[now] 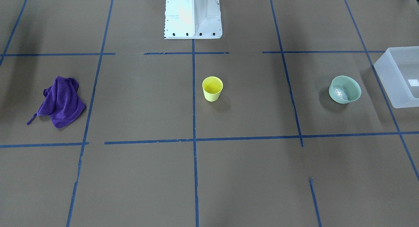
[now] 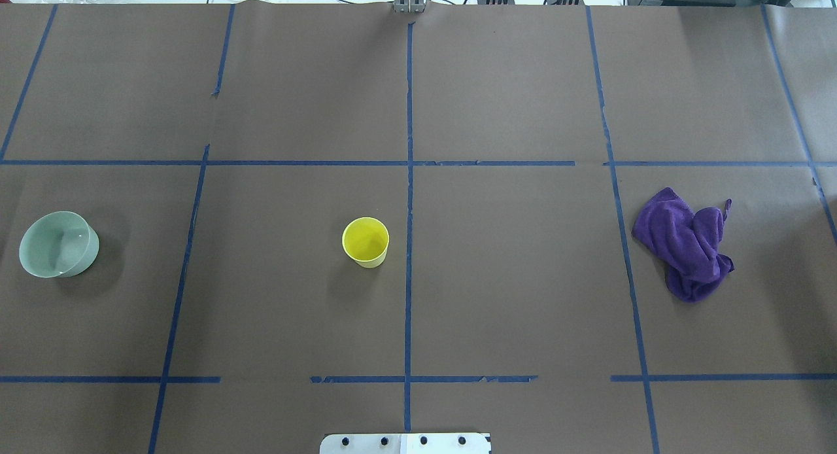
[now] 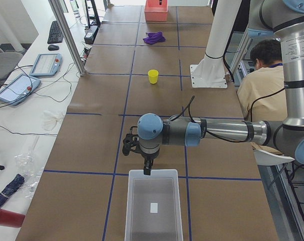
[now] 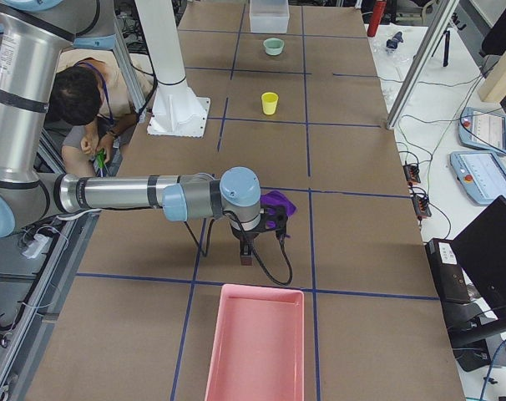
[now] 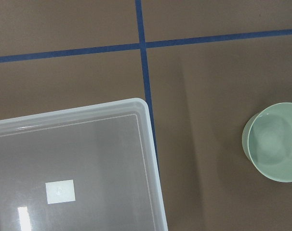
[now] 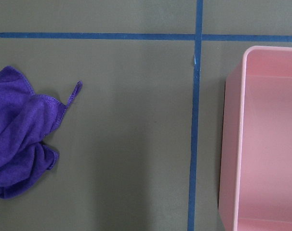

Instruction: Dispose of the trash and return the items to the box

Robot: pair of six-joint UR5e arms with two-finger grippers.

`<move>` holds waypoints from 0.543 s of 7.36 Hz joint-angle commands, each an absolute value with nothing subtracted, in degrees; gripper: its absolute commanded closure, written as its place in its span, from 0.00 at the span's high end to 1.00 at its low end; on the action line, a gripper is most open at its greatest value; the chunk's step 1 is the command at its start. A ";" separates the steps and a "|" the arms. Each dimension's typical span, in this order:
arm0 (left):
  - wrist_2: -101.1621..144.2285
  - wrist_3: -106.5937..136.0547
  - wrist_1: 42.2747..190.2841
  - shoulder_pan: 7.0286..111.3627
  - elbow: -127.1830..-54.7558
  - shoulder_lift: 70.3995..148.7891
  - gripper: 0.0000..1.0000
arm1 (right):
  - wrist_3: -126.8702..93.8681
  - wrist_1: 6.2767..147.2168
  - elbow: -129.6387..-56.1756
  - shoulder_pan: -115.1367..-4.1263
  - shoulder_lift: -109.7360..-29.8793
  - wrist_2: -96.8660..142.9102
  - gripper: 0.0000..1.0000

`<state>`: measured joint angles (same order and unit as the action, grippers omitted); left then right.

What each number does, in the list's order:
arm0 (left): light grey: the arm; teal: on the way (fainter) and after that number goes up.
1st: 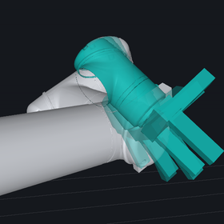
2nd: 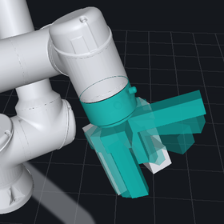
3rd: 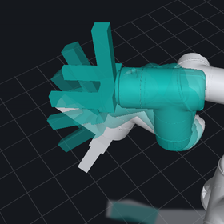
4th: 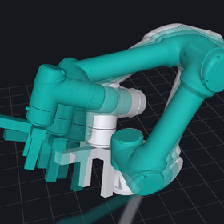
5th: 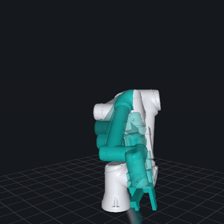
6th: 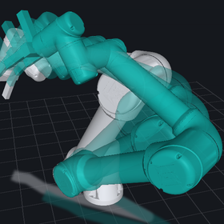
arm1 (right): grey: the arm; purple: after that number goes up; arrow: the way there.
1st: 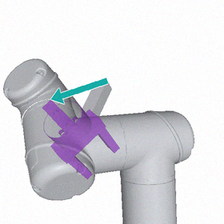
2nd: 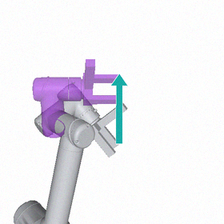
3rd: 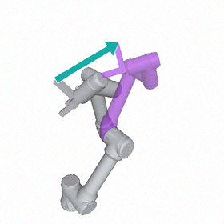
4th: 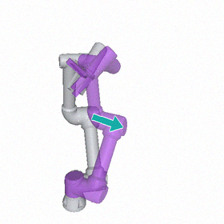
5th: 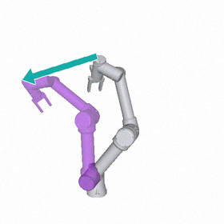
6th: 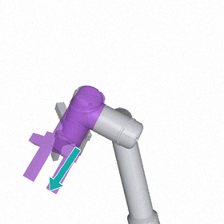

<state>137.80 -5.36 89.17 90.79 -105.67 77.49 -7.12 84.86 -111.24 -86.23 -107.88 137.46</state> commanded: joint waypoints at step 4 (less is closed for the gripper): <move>137.11 -5.45 94.53 90.62 -105.47 78.48 1.00 | -7.12 82.55 -111.62 -85.61 -107.75 137.46 1.00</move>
<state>137.35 -5.48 90.92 90.71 -105.49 78.05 -7.12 84.02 -111.49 -86.04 -107.82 137.46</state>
